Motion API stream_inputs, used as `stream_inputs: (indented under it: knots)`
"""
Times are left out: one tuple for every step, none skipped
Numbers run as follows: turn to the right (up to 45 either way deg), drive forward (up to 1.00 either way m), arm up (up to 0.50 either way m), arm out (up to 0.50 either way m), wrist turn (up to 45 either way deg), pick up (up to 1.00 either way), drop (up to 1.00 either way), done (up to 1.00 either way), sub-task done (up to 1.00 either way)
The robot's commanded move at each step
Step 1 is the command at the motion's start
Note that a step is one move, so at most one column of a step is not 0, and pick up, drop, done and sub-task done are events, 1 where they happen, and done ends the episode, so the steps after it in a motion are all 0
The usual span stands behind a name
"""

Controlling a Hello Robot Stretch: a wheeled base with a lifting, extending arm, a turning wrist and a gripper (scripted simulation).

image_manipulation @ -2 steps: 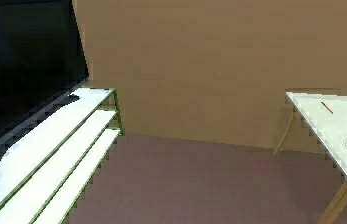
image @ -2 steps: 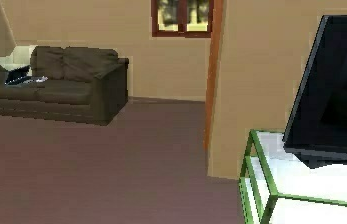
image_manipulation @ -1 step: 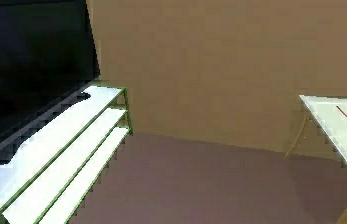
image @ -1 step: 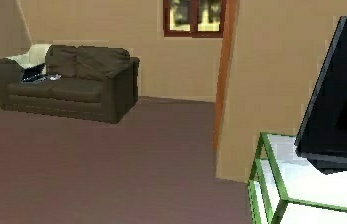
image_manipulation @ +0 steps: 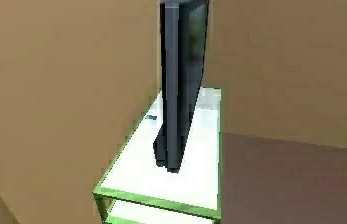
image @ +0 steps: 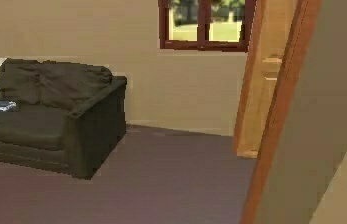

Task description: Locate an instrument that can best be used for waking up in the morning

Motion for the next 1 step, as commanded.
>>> stream_inputs:
  knots:
    - [0.0,0.85,0.0,0.0,0.0,0.0,0.0,0.0,0.0]
